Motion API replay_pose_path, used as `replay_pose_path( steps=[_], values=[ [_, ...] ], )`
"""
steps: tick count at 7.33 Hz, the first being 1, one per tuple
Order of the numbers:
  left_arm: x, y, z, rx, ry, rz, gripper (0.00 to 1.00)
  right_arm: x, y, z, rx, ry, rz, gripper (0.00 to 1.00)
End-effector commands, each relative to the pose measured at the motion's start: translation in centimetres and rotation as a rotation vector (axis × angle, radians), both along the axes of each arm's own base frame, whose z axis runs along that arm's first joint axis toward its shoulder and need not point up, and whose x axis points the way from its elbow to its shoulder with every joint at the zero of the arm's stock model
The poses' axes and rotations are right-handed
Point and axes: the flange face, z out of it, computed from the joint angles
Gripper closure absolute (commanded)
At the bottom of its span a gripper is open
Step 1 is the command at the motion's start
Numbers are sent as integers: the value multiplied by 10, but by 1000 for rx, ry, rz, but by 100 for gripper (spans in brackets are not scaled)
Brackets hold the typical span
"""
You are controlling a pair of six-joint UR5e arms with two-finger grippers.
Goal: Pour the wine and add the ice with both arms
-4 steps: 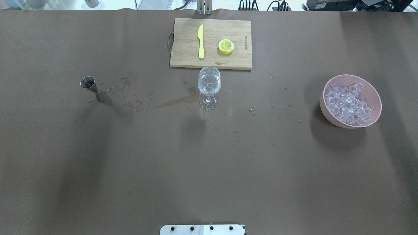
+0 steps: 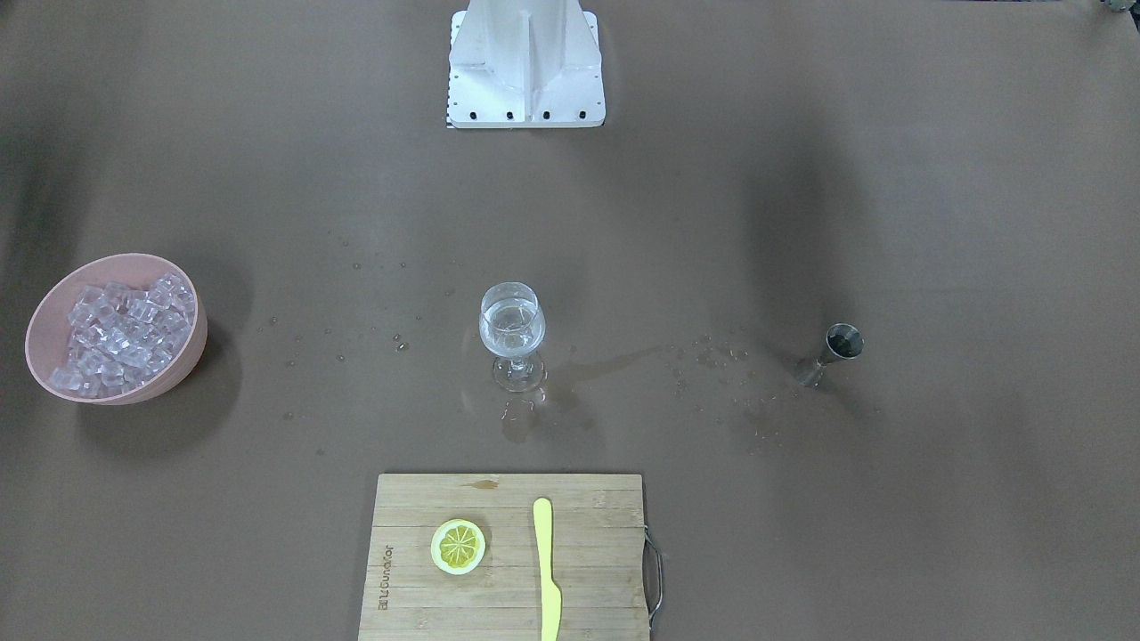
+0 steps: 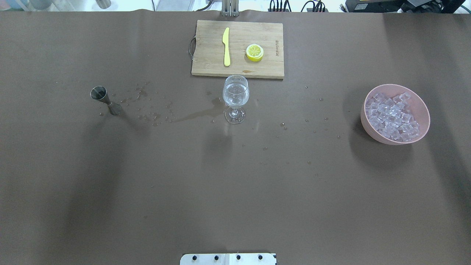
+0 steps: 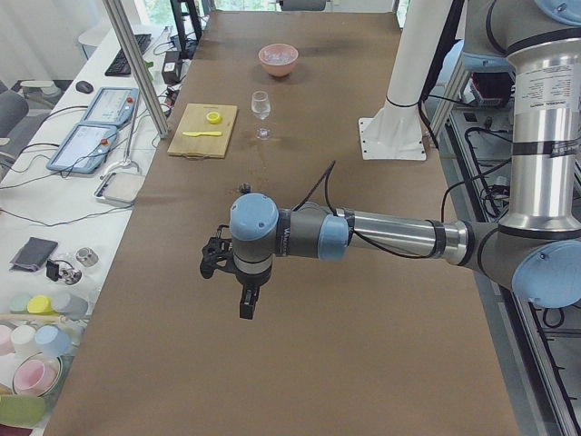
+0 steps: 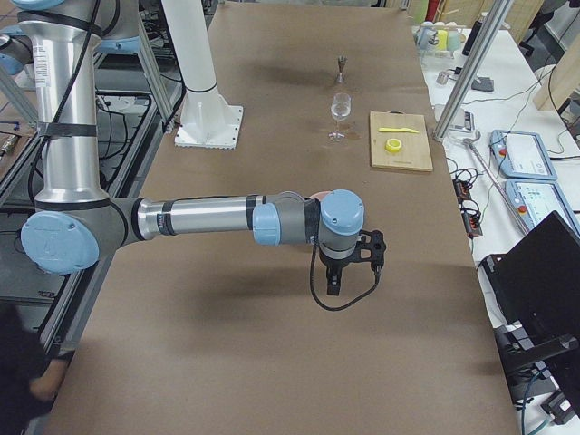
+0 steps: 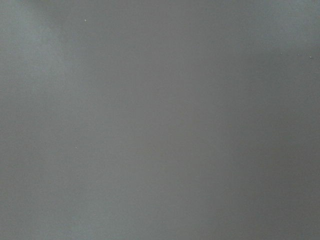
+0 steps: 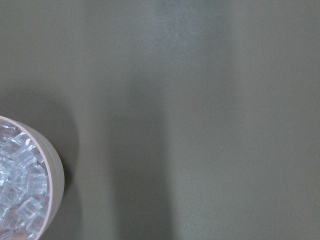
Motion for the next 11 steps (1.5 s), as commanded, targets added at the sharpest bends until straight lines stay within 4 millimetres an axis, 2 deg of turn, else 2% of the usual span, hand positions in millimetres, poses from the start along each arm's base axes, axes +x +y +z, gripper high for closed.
replay_pose_path(
  steps=[1,5,6,7,8,11],
  values=[
    [0,0,1,-1,-1,0,2,0,0,-1,1,1,1,0],
    [1,-3,-4,10,3,2,2,0,1,-4,8,4,2,0],
    [1,-7,-11,25,2,2,2,1,1,-4,8,9,3,0],
    [1,-6,-11,26,0,3,2,0,2,-3,7,6,1,0],
    [1,-6,-2,9,3,4,2,1,2,-3,7,8,1,0],
    [-1,-1,-15,47,-3,7,2,1,4,-1,3,9,2,0]
  ],
)
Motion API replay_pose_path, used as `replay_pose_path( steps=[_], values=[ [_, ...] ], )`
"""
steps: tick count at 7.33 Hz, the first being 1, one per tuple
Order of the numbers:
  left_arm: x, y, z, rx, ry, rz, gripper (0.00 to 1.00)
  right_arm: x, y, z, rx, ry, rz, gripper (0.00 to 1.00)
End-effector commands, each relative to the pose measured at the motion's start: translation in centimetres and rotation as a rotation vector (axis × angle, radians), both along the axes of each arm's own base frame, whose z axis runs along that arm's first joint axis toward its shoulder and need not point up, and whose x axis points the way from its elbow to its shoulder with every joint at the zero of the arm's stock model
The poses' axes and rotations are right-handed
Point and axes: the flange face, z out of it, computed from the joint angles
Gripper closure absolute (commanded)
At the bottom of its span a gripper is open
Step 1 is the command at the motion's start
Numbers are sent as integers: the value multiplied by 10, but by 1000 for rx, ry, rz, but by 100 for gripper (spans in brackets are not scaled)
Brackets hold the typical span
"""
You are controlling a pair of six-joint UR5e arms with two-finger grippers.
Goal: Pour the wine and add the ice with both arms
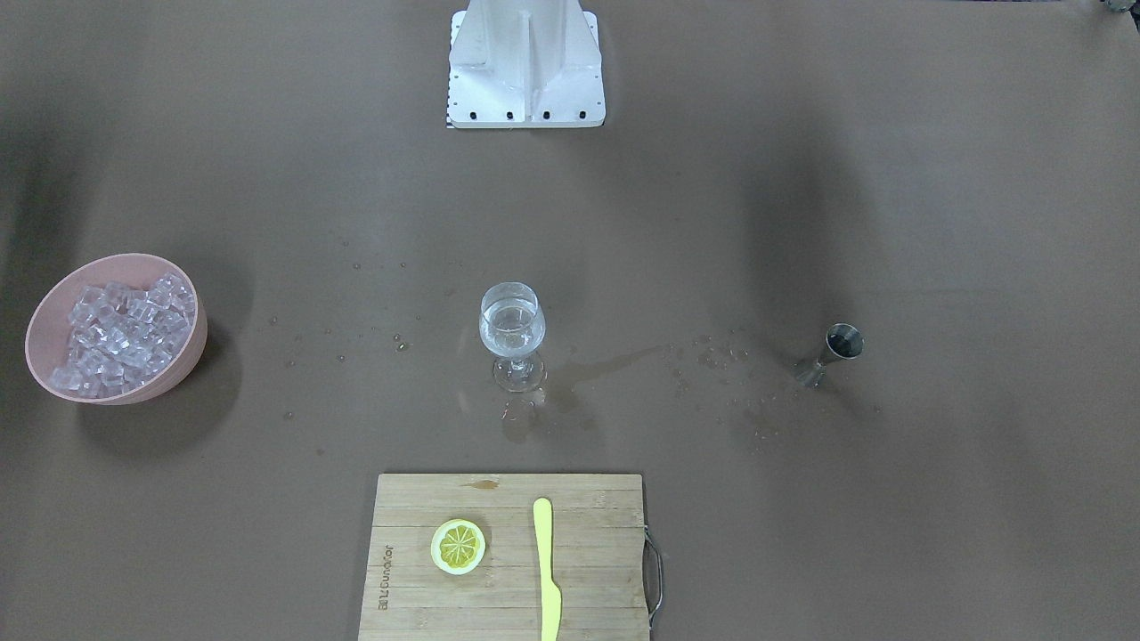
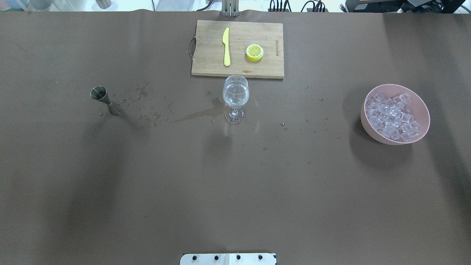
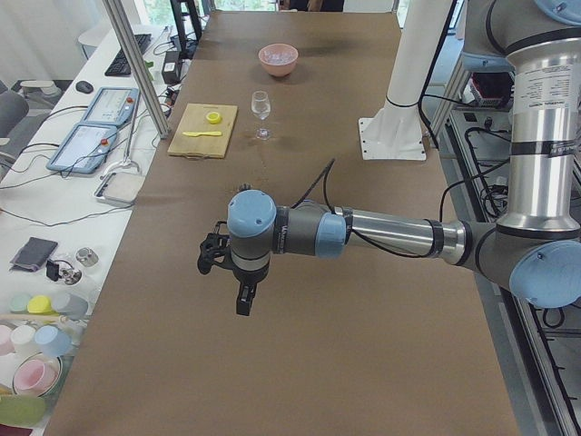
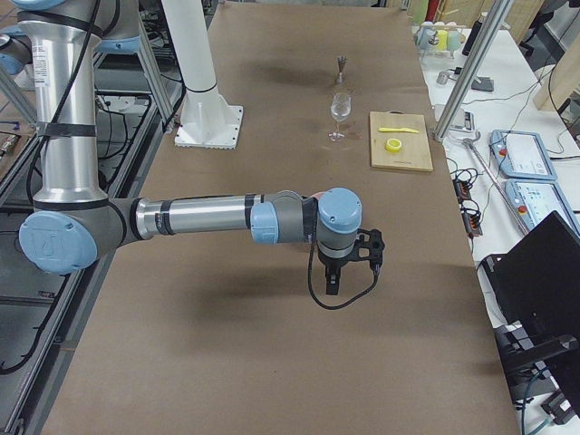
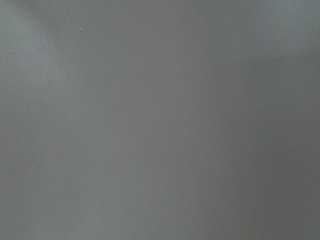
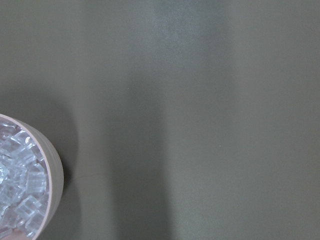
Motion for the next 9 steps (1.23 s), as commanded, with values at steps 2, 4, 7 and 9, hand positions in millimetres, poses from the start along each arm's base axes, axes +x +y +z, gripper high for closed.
replay_pose_path(
  steps=[2,4,7,9],
  values=[
    [0,7,-7,19,-7,2,2,0,0,0,0,-3,0,0],
    [1,7,-7,15,-5,0,2,0,0,0,0,-2,0,0],
    [0,7,-9,17,-2,-3,2,1,0,1,0,15,1,0],
    [0,7,-12,22,1,-5,2,2,0,1,16,26,-8,0]
  ],
)
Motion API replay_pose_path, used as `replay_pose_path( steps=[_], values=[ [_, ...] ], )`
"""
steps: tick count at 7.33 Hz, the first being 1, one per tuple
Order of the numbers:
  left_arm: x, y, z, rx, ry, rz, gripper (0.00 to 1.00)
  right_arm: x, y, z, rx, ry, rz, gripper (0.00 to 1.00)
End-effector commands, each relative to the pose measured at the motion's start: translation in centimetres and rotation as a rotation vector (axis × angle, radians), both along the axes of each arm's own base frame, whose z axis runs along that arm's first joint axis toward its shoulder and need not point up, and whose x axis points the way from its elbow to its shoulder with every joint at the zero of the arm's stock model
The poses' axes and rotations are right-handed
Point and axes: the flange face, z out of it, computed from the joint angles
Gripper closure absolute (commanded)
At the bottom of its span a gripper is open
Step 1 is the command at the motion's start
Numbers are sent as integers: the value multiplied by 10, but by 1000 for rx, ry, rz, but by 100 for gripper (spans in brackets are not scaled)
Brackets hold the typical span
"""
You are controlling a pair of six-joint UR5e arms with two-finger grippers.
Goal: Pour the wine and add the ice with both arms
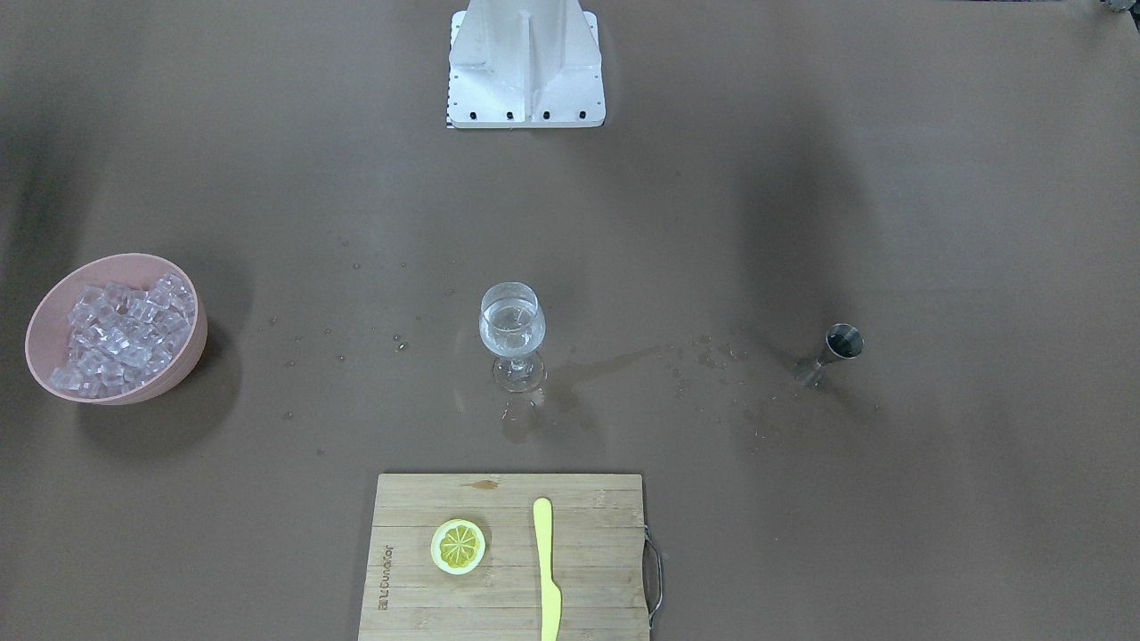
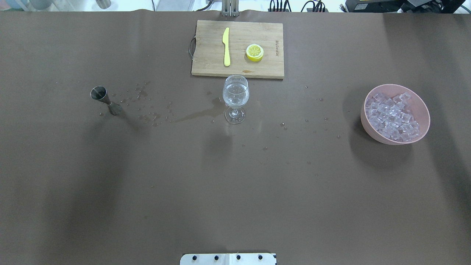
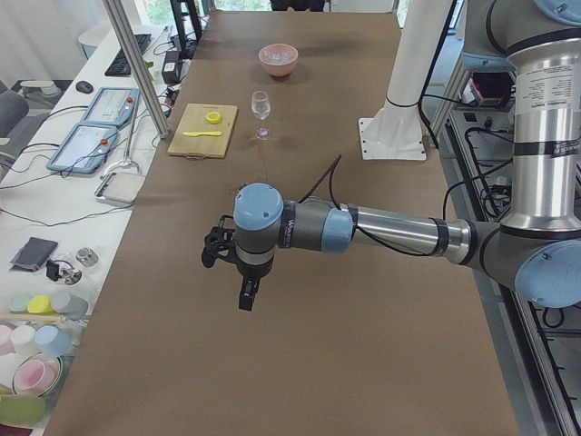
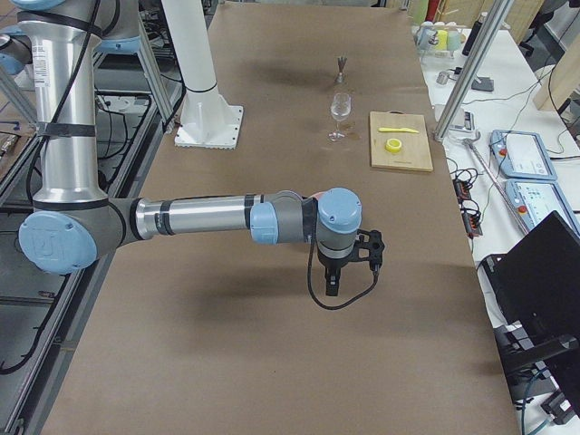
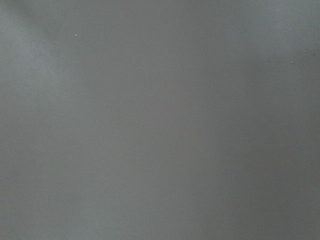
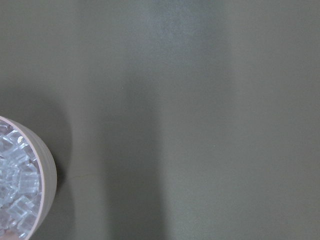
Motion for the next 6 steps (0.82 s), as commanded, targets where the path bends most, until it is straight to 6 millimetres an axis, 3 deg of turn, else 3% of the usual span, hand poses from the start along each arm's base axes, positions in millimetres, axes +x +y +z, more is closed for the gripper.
replay_pose_path(
  steps=[1,2,3,4,6],
  values=[
    [0,-4,-7,6,0,-6,2,0,-1,-5,19,6,-6,0],
    [2,-6,-21,-33,10,-70,2,0,0,-4,17,8,-5,0],
    [21,-11,-52,-46,28,-104,2,0,1,-5,20,8,-5,0],
    [51,-13,-89,-75,44,-114,2,0,1,-6,19,8,-4,0],
    [103,-5,-187,-98,108,-175,2,0,1,-5,18,8,-5,0]
  ],
)
